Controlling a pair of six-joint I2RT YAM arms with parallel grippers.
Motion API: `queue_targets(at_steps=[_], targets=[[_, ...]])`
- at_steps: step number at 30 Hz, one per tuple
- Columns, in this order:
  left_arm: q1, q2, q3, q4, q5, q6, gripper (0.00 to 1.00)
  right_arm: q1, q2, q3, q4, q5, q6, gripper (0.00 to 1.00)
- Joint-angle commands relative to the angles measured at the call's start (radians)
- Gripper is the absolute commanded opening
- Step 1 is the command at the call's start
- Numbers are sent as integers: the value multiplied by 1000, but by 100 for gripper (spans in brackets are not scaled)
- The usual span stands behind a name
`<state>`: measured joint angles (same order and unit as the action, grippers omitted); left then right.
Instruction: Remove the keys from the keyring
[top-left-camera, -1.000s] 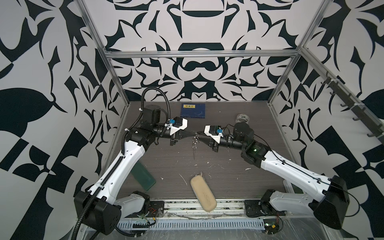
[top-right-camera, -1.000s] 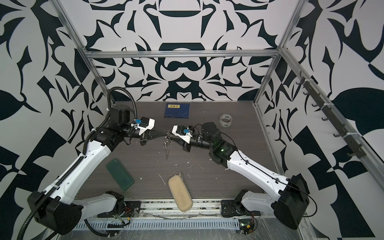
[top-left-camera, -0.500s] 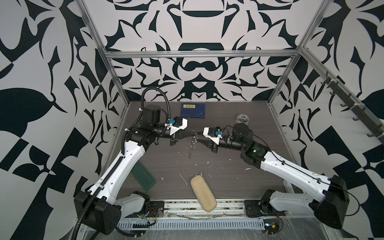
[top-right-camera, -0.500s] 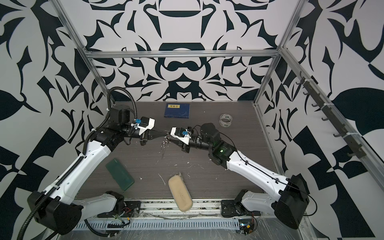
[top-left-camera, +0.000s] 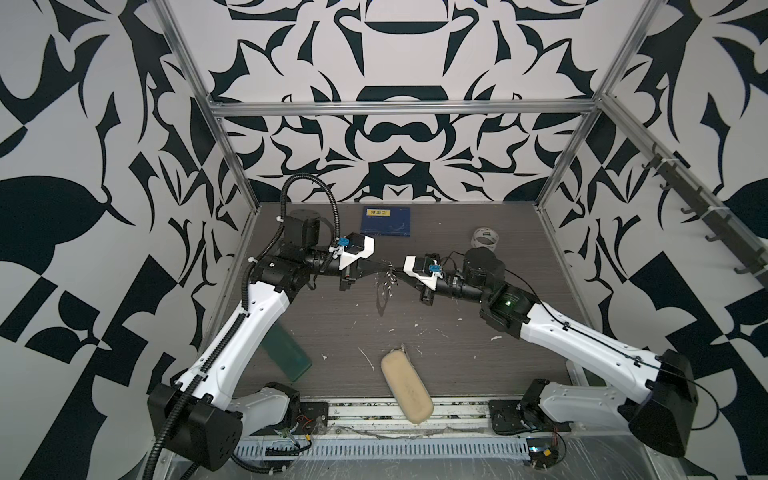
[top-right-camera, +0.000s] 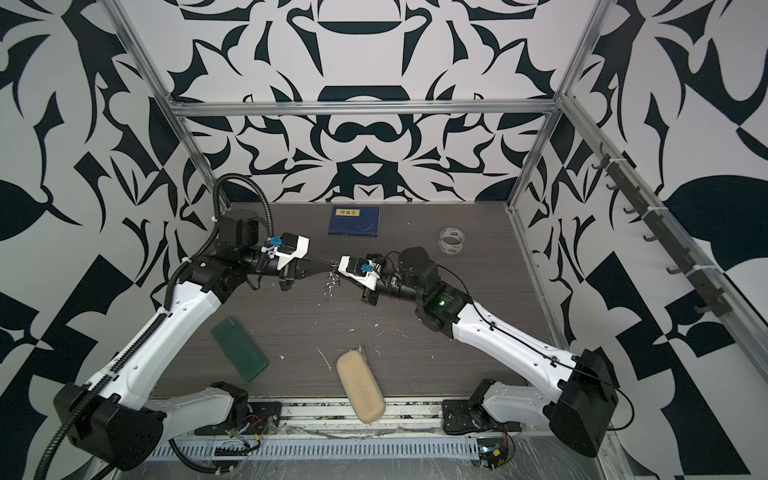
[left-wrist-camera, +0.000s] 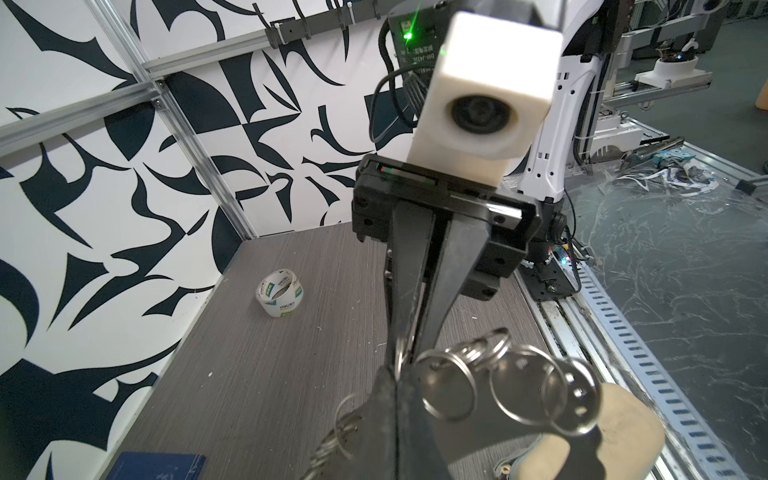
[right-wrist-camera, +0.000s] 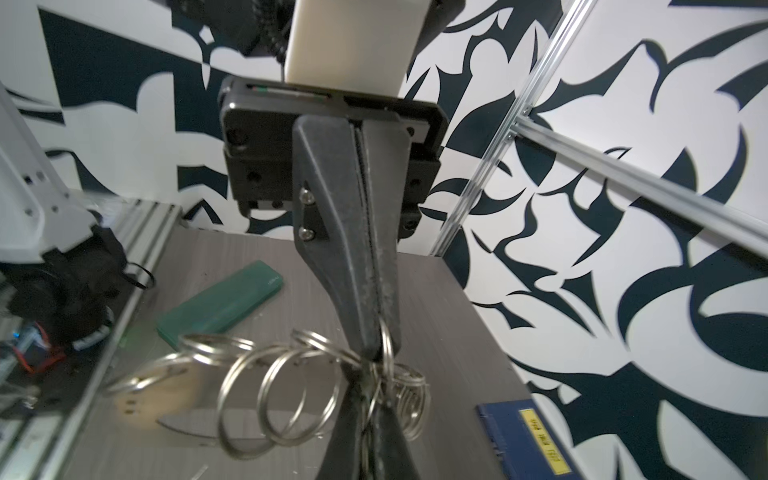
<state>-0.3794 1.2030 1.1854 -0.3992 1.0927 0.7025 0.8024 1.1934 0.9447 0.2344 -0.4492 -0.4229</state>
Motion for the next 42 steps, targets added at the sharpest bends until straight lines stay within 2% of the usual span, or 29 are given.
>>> queue_targets(at_steps=[1,11,20,24,32,38,42], targets=[[4,-27,21,13,28,3,0,3,-43,43,-49,40,-46,0],[13,-36,14,25,79,58,0,-25,-84,92,-198,61,-176,0],[14,-27,47,-19,99,271,0,-71,-77,241,-393,13,-428,0],[11,-12,79,-90,61,414,0,-83,-48,344,-502,1,-516,0],[6,-8,136,-188,2,583,0,-98,17,524,-644,5,-686,0],[4,-4,171,-212,-3,611,0,-99,49,612,-697,-8,-719,0],[4,4,190,-246,-5,634,0,-98,62,677,-733,-40,-698,0]])
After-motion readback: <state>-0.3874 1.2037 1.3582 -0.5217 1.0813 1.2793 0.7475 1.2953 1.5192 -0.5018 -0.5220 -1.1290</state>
